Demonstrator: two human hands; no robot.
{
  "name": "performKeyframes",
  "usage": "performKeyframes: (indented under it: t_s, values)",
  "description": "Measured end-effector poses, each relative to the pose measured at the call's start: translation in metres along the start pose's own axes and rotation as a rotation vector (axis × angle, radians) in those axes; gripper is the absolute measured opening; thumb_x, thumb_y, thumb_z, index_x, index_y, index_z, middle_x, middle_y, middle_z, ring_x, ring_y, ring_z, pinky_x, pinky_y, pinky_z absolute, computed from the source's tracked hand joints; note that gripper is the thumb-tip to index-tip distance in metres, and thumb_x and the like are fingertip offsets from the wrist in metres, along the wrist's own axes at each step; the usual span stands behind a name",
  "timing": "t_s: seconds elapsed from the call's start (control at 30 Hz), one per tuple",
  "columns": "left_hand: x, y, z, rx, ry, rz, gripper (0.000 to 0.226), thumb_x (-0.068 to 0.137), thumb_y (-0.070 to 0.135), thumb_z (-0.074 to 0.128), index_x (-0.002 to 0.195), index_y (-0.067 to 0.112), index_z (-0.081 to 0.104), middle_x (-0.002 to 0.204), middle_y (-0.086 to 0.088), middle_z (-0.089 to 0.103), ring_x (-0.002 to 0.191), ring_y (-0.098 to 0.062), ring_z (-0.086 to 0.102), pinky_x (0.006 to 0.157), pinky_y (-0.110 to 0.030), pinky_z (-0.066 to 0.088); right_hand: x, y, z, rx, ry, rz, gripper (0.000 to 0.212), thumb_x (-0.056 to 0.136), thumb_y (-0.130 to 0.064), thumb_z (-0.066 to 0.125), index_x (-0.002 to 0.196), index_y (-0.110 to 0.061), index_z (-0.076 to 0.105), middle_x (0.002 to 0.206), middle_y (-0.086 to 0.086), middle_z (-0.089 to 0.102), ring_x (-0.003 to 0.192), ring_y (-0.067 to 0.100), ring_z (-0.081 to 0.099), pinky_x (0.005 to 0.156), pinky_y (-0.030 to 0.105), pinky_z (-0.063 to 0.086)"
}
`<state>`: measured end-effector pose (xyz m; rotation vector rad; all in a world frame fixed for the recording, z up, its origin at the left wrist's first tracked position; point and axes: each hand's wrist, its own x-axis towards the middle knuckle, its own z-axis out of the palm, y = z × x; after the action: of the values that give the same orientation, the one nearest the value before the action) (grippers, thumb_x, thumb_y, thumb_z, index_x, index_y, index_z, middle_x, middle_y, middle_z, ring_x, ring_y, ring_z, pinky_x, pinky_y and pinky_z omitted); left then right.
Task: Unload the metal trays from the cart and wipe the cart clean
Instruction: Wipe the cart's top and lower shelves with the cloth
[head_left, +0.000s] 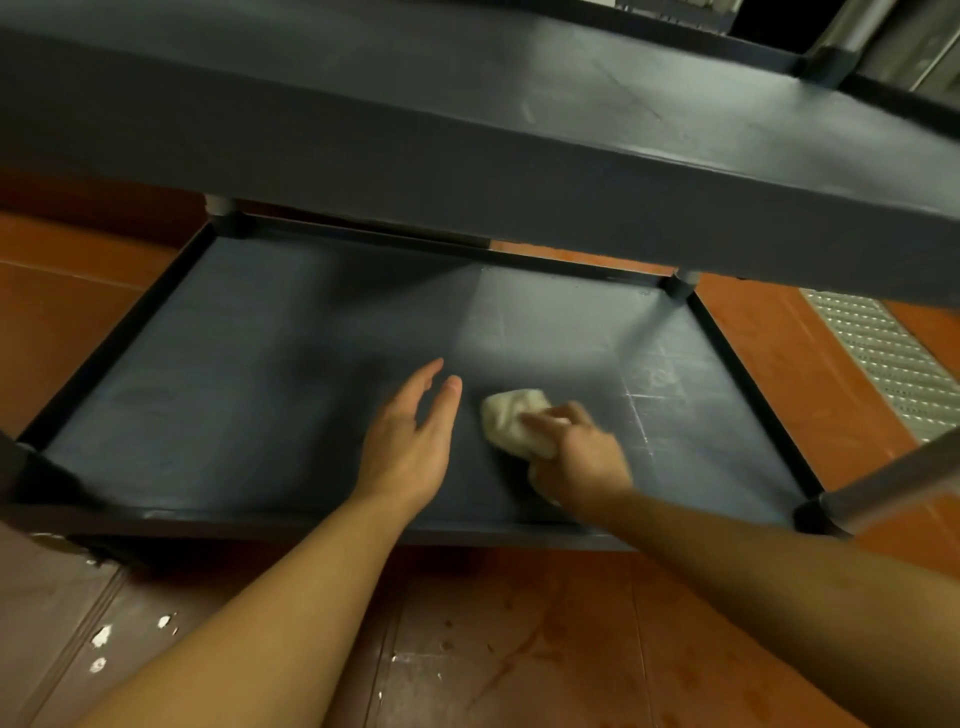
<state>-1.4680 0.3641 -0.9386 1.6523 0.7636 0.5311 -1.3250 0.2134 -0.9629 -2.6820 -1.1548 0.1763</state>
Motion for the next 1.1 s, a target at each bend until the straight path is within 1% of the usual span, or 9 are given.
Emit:
performKeyframes:
  t_s: [0.17,0.3,0.4,0.53,0.67,0.8,0.87,0.97,1.1]
  values:
    - [-0.003,0.004,-0.017,0.001,0.030,0.017,0.042,0.091,0.055,0.046,0.131,0.045,0.048,0.136,0.013,0.051,0.120,-0.006,0.047,0.100,-0.028,0.036,-0.011,-0.085,0.008,0.038,-0.108,-0.388,0.062,0.078,-0.018,0.063,0.136,-0.031,0.048,0.139,0.005,0.044,0.103,0.032,0.058,0.077,0.036,0.048]
    - [-0.006,0.009,-0.024,-0.012,0.046,0.024,0.043,0.092,0.055,0.045,0.133,0.042,0.048,0.136,0.013,0.050,0.126,-0.009,0.045,0.105,-0.031,0.035,-0.018,-0.080,0.005,-0.077,-0.216,-0.467,0.062,0.080,-0.017,0.061,0.139,-0.033,0.045,0.147,0.003,0.036,0.112,0.031,0.055,0.081,0.035,0.046]
    - [-0.009,0.013,-0.020,-0.019,0.028,0.028,0.043,0.092,0.055,0.044,0.133,0.041,0.048,0.136,0.012,0.050,0.126,-0.010,0.045,0.103,-0.029,0.034,-0.023,-0.040,-0.009,-0.135,-0.260,-0.341,0.064,0.083,-0.020,0.063,0.140,-0.037,0.042,0.153,-0.003,0.028,0.125,0.028,0.048,0.093,0.035,0.042]
    - [-0.016,0.018,-0.003,-0.023,-0.018,0.028,0.044,0.092,0.056,0.043,0.133,0.042,0.047,0.139,0.010,0.049,0.127,-0.011,0.044,0.100,-0.027,0.034,-0.042,0.040,-0.028,-0.143,-0.209,-0.069,0.060,0.086,-0.018,0.065,0.138,-0.038,0.045,0.152,-0.006,0.030,0.123,0.026,0.051,0.096,0.031,0.043]
    - [-0.021,0.023,0.015,-0.031,-0.058,0.038,0.043,0.092,0.055,0.045,0.133,0.042,0.047,0.139,0.010,0.048,0.128,-0.011,0.044,0.101,-0.027,0.034,-0.073,0.117,-0.050,-0.145,-0.067,0.282,0.058,0.081,-0.016,0.067,0.134,-0.033,0.051,0.137,-0.002,0.046,0.104,0.022,0.058,0.077,0.025,0.047]
    - [-0.020,0.028,0.025,-0.033,-0.063,0.044,0.044,0.093,0.054,0.045,0.135,0.041,0.047,0.140,0.009,0.048,0.129,-0.011,0.043,0.101,-0.027,0.034,-0.086,0.161,-0.073,-0.132,0.087,0.541,0.050,0.080,-0.016,0.067,0.128,-0.020,0.055,0.118,0.005,0.051,0.084,0.022,0.054,0.066,0.033,0.048]
    - [-0.020,0.027,0.028,-0.009,-0.065,0.047,0.045,0.093,0.055,0.044,0.135,0.041,0.046,0.141,0.010,0.047,0.129,-0.011,0.042,0.098,-0.025,0.032,-0.079,0.158,-0.073,-0.129,0.096,0.570,0.047,0.081,-0.016,0.067,0.126,-0.017,0.055,0.114,0.006,0.050,0.083,0.022,0.053,0.065,0.034,0.048]
    - [-0.022,0.024,0.027,0.033,-0.070,0.048,0.047,0.092,0.057,0.042,0.136,0.041,0.044,0.140,0.011,0.047,0.129,-0.012,0.042,0.098,-0.026,0.032,-0.067,0.131,-0.053,-0.107,0.046,0.566,0.049,0.077,-0.010,0.067,0.124,-0.017,0.052,0.117,0.011,0.048,0.088,0.029,0.059,0.077,0.041,0.055]
    - [-0.018,0.022,0.021,0.048,-0.040,0.051,0.046,0.091,0.057,0.043,0.135,0.041,0.046,0.138,0.011,0.049,0.128,-0.011,0.043,0.103,-0.029,0.034,-0.037,0.080,-0.033,-0.038,0.003,0.483,0.061,0.077,-0.013,0.070,0.132,-0.028,0.048,0.130,0.008,0.039,0.101,0.032,0.057,0.089,0.045,0.053]
